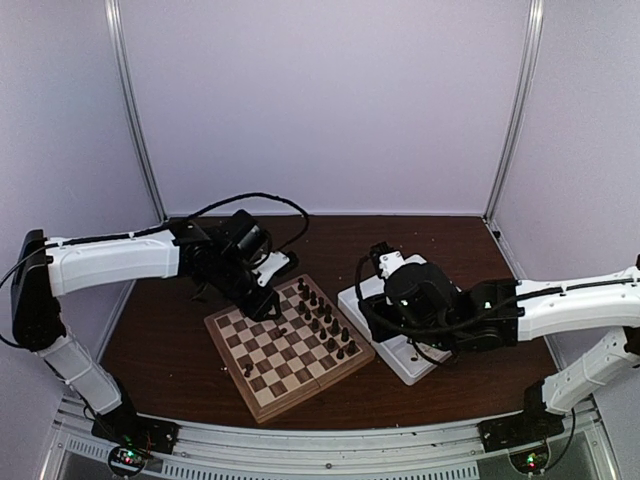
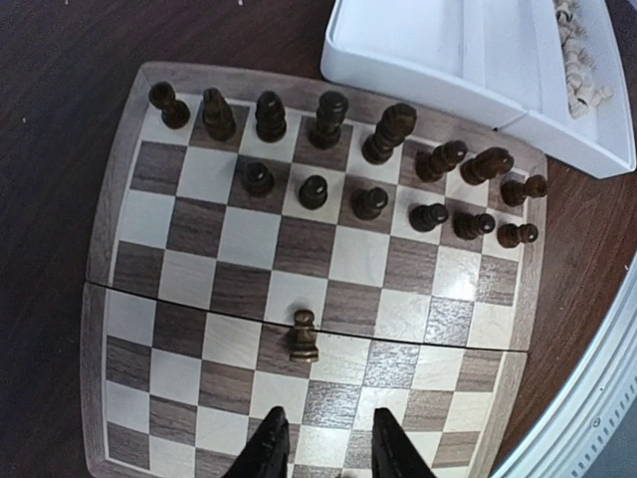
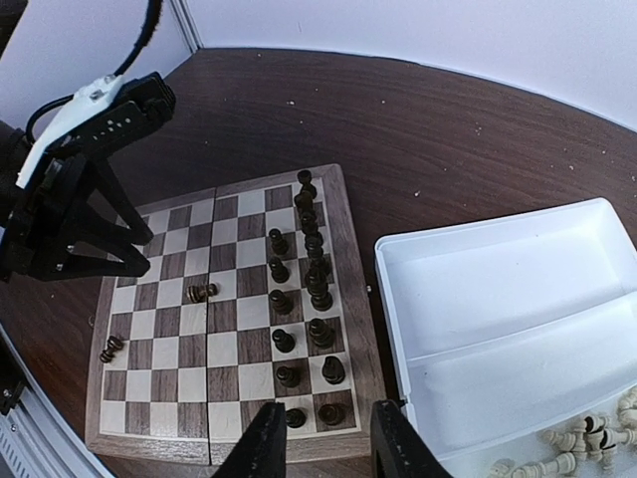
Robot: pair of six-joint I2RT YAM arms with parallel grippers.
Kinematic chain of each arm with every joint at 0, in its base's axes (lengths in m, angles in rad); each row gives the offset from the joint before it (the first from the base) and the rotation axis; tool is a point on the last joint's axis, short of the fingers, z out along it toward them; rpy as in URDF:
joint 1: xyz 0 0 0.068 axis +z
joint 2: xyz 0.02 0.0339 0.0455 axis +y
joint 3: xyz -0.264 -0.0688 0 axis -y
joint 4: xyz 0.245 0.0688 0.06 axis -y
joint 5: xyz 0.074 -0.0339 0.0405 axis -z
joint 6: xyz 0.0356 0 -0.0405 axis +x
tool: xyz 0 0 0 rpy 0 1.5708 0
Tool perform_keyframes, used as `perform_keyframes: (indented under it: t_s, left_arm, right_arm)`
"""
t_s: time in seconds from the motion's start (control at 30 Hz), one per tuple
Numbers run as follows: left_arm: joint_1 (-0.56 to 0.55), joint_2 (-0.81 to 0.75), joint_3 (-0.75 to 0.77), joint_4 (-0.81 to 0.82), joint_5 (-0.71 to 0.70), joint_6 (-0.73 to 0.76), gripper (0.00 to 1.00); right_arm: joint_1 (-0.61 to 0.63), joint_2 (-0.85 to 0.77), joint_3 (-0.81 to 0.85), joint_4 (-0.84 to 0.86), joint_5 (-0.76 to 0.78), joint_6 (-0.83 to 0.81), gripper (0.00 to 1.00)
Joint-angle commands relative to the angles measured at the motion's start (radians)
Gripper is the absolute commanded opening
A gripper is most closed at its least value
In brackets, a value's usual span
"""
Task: Set up the chess pieces on the board
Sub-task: Pick up the chess piece from the chessboard.
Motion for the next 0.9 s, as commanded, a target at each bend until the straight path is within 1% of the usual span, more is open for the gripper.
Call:
perform_keyframes:
  t_s: [0.0, 0.2, 0.5, 0.87]
  left_arm:
    - [0.002, 0.090, 0.134, -0.207, -0.009, 0.021, 0.28]
    - [0.003, 0.163, 0.225, -0.244, 0.003, 0.010, 0.28]
    - [-0.001, 0.277, 0.294, -0.249, -0.012, 0.026, 0.28]
    - [-0.006, 0.374, 0.332, -0.249, -0.051, 0.062, 0.27]
  right_arm:
    - [0.005, -0.057, -0.027, -0.018, 0.033, 0.003, 0.32]
    - [0.005, -0.118, -0.056, -0.044, 0.082, 0.002, 0.32]
    - [0.004, -0.205, -0.103, -0.048, 0.131, -0.010, 0.32]
    - [0.004, -0.203, -0.110, -0.048, 0.135, -0.010, 0.32]
